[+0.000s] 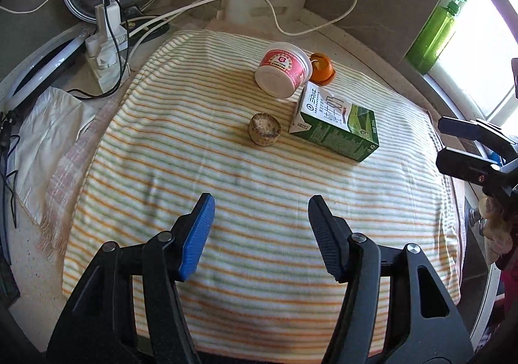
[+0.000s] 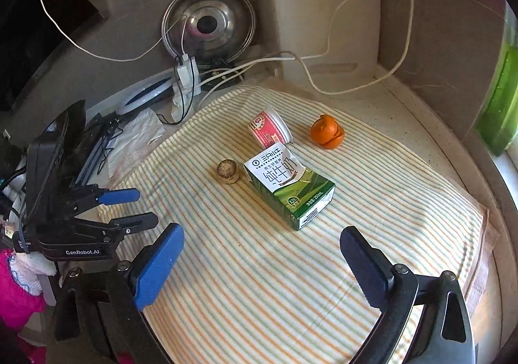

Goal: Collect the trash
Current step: 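Grasp the round brown disc with the left tool while the right tool grasps the milk carton, then lift the disc and carton and carry them toward the basket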

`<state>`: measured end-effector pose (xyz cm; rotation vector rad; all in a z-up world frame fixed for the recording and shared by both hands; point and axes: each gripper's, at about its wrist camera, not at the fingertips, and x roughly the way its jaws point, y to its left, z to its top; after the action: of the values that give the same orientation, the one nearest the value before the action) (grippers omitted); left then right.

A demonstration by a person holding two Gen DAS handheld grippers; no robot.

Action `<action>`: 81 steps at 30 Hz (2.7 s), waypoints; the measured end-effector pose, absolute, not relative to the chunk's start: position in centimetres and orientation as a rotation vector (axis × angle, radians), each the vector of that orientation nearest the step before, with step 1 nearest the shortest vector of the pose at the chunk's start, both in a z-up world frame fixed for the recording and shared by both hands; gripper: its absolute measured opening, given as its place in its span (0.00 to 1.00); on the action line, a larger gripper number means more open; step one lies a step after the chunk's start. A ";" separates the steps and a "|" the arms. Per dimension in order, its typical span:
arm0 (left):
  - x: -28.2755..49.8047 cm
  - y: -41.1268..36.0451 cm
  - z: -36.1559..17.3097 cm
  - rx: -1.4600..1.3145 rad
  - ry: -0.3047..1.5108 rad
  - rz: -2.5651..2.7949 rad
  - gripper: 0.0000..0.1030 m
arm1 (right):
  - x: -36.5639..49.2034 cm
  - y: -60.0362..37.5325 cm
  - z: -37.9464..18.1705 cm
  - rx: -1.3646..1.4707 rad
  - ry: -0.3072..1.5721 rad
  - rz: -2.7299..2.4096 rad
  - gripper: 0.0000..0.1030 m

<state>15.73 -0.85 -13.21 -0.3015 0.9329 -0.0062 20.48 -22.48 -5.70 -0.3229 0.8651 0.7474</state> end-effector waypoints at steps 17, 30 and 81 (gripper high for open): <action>24.8 -1.3 -16.8 -0.234 1.056 -0.021 0.47 | 27.9 -18.8 -10.6 -0.523 0.971 0.831 0.85; 26.9 -1.8 -17.5 -0.218 1.063 -0.043 0.35 | 29.8 -16.7 -12.0 -0.627 0.985 0.844 0.83; 12.5 2.8 -12.6 -0.234 0.923 0.018 0.34 | 20.9 -16.6 -9.9 -0.439 0.993 0.737 0.60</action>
<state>12.51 2.83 -12.62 -0.2342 0.9226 0.0182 20.87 -16.64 -9.89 -0.4385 0.9925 0.7368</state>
